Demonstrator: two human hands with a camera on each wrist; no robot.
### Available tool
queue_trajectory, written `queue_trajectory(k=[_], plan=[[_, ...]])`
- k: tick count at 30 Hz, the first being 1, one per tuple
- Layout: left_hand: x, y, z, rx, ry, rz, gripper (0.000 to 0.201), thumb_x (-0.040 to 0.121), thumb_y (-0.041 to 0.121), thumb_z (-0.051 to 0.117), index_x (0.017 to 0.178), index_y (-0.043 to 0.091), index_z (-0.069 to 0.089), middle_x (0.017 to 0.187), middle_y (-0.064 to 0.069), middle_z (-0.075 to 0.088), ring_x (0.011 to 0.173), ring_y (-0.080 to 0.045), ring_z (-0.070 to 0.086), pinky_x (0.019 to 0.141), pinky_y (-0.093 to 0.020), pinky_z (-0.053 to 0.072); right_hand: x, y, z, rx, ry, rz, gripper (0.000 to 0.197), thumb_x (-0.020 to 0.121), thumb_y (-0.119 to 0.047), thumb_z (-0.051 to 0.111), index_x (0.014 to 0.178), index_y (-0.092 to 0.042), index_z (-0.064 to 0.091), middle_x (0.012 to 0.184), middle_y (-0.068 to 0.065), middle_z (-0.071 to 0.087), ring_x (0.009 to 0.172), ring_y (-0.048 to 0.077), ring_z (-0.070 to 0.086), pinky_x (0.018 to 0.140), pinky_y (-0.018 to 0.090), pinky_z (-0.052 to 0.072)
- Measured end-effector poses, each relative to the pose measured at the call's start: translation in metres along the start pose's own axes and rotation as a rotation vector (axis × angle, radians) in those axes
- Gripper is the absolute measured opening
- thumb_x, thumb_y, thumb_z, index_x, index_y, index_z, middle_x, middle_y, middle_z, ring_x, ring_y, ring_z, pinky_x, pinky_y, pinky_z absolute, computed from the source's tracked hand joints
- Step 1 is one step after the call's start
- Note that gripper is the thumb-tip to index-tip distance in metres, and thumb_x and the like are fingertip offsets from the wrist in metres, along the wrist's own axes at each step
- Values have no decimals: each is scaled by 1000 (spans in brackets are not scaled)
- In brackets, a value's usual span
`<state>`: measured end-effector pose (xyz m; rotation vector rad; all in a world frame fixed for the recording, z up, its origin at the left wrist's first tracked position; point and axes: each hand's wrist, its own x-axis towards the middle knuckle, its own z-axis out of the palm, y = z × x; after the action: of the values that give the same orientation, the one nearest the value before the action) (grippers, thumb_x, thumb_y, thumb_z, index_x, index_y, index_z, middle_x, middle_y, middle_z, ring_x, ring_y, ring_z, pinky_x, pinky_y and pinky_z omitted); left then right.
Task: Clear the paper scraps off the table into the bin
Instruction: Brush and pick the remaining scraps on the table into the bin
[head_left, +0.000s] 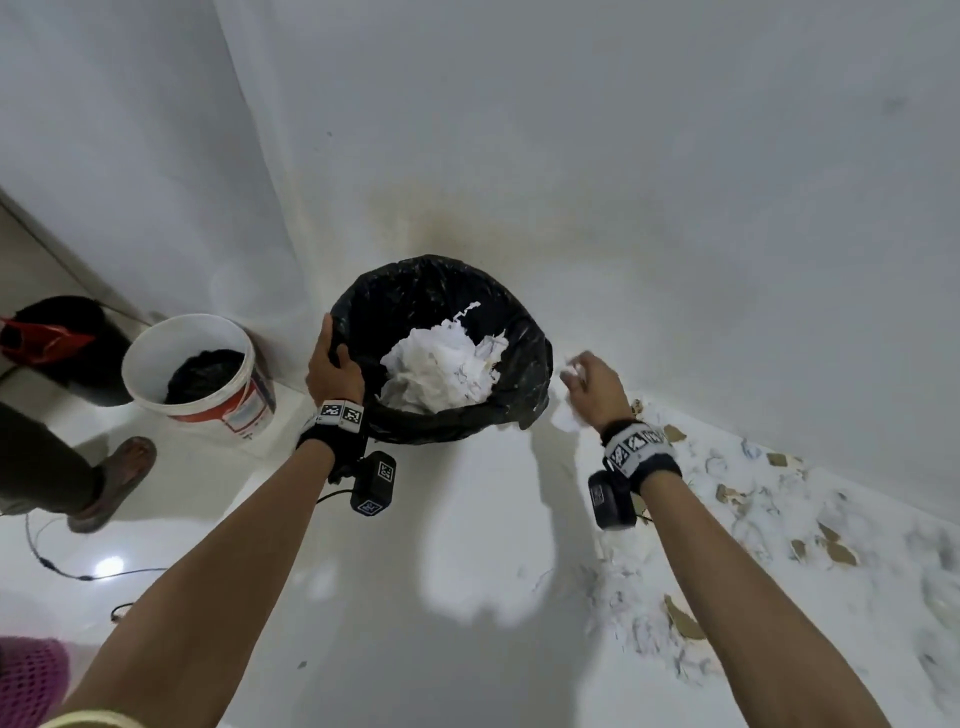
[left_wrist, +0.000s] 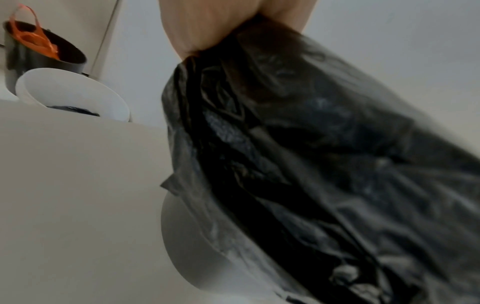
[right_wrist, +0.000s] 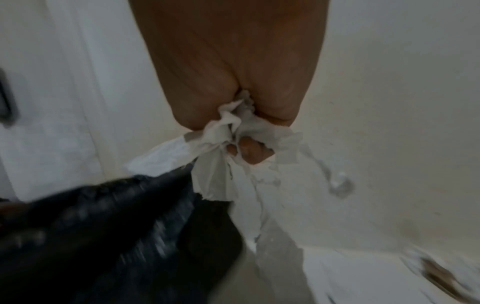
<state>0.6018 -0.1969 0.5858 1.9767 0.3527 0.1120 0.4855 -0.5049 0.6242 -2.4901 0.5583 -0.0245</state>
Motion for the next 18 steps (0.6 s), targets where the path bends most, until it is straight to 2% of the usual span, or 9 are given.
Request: queue_trajectory(k=[3, 6, 10, 12, 14, 16, 18], plan=[[3, 2, 2, -26, -19, -4, 48, 97, 8, 41, 140, 29, 43, 136, -5, 54, 120, -27, 53, 103, -31, 40, 17, -52, -7, 29, 38, -62, 22, 95, -21, 54, 109, -4, 55, 106, 17, 63, 96, 29, 59, 75, 27, 37], [3, 5, 1, -10, -34, 5, 49, 96, 7, 40, 140, 29, 43, 138, -3, 52, 121, -26, 53, 99, -26, 39, 24, -89, 5, 63, 66, -84, 19, 94, -23, 54, 105, -8, 55, 102, 14, 63, 92, 29, 59, 75, 31, 42], [1, 9, 0, -37, -27, -19, 49, 97, 7, 41, 140, 31, 43, 137, 0, 53, 115, -24, 57, 87, -15, 36, 16, -116, 34, 61, 123, -67, 22, 94, -29, 54, 108, -13, 54, 108, 9, 58, 94, 26, 58, 75, 30, 40], [0, 10, -1, -60, -26, -22, 49, 97, 8, 42, 140, 31, 43, 136, 0, 54, 111, -26, 58, 85, -17, 38, 9, -123, 51, 2, 8, -68, 33, 93, -39, 54, 117, -16, 54, 117, 8, 56, 101, 25, 57, 84, 33, 43], [1, 10, -1, -53, -30, -25, 50, 96, 7, 41, 140, 32, 43, 134, 0, 56, 108, -26, 59, 84, -20, 40, 3, -124, 63, -131, -203, -69, 50, 89, -56, 52, 128, -26, 52, 132, 5, 54, 117, 26, 53, 100, 45, 41], [1, 11, -3, -38, -51, -24, 50, 97, 7, 40, 140, 31, 42, 131, -2, 59, 92, -22, 60, 86, -27, 42, -2, -121, 67, -250, -274, -81, 55, 85, -67, 47, 132, -39, 50, 140, 1, 51, 130, 29, 42, 107, 56, 30], [1, 11, -5, -32, -60, -24, 49, 97, 6, 39, 141, 30, 42, 127, -5, 61, 67, -10, 46, 86, -30, 42, -6, -122, 58, -268, -188, -126, 57, 82, -74, 39, 129, -44, 52, 139, -2, 52, 129, 29, 40, 106, 58, 27]])
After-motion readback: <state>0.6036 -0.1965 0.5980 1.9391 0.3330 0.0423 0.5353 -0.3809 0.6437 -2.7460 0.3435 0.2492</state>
